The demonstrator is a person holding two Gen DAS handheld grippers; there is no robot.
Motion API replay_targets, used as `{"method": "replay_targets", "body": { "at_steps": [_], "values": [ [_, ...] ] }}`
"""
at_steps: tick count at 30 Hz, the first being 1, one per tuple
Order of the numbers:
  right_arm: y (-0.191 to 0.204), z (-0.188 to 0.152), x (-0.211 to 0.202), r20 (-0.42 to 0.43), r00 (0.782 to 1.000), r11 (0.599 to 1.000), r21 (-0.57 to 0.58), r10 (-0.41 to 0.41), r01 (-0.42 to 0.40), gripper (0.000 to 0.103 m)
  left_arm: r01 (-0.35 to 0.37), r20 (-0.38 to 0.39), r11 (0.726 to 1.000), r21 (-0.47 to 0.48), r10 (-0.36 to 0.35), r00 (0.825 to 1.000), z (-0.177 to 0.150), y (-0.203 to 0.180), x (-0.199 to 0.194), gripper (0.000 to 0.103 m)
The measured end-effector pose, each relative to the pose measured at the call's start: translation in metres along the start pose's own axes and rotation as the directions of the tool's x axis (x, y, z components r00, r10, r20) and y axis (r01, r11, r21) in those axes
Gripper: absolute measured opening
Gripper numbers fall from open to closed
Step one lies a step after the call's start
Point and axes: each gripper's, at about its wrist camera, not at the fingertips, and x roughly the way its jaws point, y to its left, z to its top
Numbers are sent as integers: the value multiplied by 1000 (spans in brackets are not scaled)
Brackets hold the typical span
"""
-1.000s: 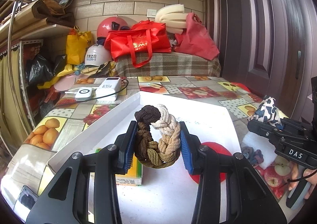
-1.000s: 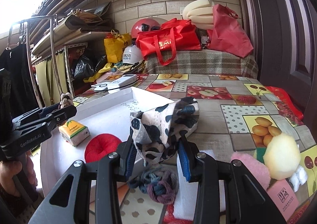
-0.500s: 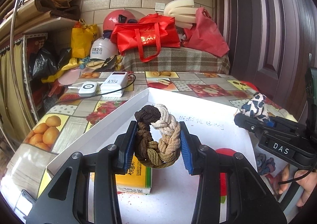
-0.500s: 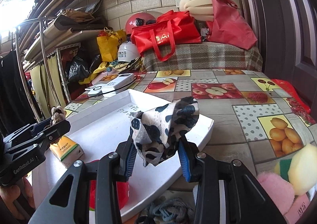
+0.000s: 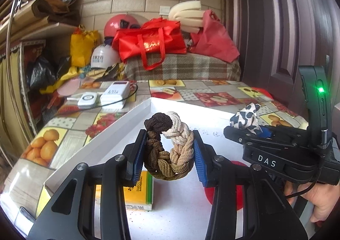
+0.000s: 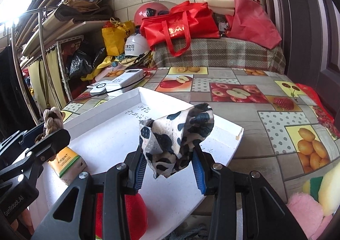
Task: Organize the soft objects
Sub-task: 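Carry the rope knot and cow-print cloth over the white box, then open both tools to drop the rope knot and cloth into the box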
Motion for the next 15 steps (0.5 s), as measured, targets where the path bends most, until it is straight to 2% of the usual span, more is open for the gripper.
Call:
{"method": "replay_targets", "body": {
  "at_steps": [2, 3, 4, 5, 6, 7, 15],
  "values": [
    [0, 1, 7, -35, 999, 1000, 6, 3, -3, 41, -28, -4, 999, -23, 28, 1000, 0, 4, 1, 49],
    [-1, 1, 11, -53, 999, 1000, 8, 2, -1, 44, -35, -2, 999, -29, 35, 999, 0, 5, 1, 53],
    [-2, 0, 12, -60, 998, 1000, 12, -3, 4, 49, -29, -7, 999, -29, 29, 1000, 0, 5, 2, 70],
    [-3, 0, 12, -59, 998, 1000, 17, -11, 12, 64, -33, -11, 999, -28, 32, 999, -1, 5, 2, 84],
    [-4, -1, 10, -53, 998, 1000, 23, -15, 16, 82, -39, -10, 999, -29, 39, 999, -1, 4, 2, 87],
    [-4, -1, 8, -46, 999, 1000, 25, -17, 18, 84, -42, -5, 999, -30, 42, 999, -1, 5, 1, 88],
    [8, 0, -3, 22, 999, 999, -31, -38, 39, 85, -49, 37, 997, -63, 51, 998, -2, 13, -7, 88]
  ]
}}
